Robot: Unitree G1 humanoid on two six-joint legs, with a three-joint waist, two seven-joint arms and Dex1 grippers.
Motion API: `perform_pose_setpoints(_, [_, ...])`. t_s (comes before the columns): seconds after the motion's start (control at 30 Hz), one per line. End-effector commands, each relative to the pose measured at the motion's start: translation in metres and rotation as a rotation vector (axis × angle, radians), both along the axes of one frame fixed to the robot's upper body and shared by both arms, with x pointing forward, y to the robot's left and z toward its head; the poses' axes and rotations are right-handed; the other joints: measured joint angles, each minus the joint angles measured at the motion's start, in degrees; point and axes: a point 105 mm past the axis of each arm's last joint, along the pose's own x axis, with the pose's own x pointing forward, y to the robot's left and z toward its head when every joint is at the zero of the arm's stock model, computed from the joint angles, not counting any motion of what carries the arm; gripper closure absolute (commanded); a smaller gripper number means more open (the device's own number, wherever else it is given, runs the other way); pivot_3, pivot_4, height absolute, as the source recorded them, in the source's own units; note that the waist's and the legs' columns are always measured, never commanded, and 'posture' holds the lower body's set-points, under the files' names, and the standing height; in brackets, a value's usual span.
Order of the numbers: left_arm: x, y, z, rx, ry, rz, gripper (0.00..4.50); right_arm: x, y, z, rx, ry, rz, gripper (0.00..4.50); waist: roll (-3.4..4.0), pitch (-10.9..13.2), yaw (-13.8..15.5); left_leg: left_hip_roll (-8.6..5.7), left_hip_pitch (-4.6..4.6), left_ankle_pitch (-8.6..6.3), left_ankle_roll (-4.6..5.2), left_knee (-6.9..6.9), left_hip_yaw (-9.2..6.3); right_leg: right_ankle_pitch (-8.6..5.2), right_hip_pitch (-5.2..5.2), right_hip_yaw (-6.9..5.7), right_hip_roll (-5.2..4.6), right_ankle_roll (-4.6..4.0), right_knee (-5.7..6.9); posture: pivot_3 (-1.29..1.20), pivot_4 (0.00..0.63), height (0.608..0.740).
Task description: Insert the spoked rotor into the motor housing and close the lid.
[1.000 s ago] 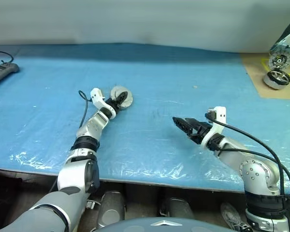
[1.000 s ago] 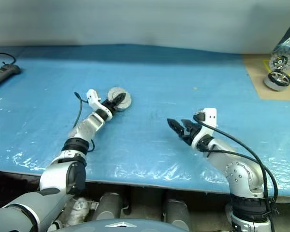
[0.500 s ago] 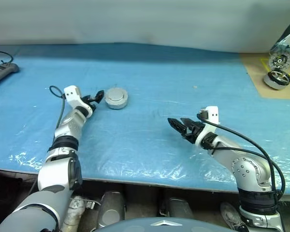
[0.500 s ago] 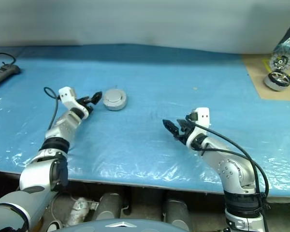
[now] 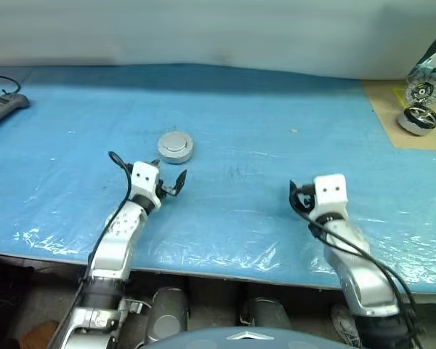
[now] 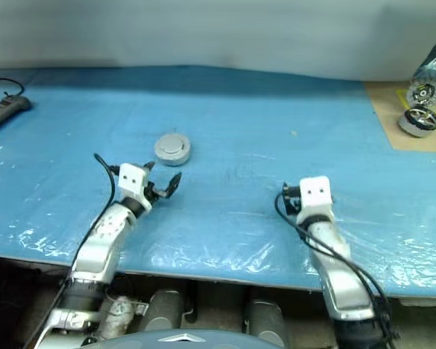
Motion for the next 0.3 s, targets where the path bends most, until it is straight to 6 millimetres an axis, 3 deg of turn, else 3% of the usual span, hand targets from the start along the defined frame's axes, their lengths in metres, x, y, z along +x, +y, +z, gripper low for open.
perform_pose_setpoints(0.03, [-0.010,-0.001,0.009,0.054,-0.072,0.025,0.03,-0.017,-0.006,0.020,-0.040,-0.105,-0.060,0.56,0.00,0.00,-0.21,-0.01,0.04,-0.02,0.03,0.01,0.01,-0.01,0.00,0.04,0.00,0.03,0.00,0.00,0.150,0.740])
perform_pose_setpoints(0.17, [-0.010,0.015,-0.009,0.010,0.008,0.137,0.03,-0.030,-0.009,0.006,-0.040,-0.069,-0.111,0.56,-0.03,0.02,-0.91,-0.03,0.34,-0.02,0.02,0.00,0.02,-0.24,0.18,0.13,0.00,0.44,0.00,0.00,0.150,0.740])
perform_pose_setpoints(0.3, [-0.010,0.015,-0.011,0.016,0.014,0.127,0.03,-0.025,-0.012,0.007,-0.042,-0.078,-0.120,0.56,-0.03,0.02,-1.28,-0.06,0.45,-0.02,0.02,0.00,0.02,-0.23,0.24,0.21,0.00,0.47,0.00,0.00,0.150,0.740])
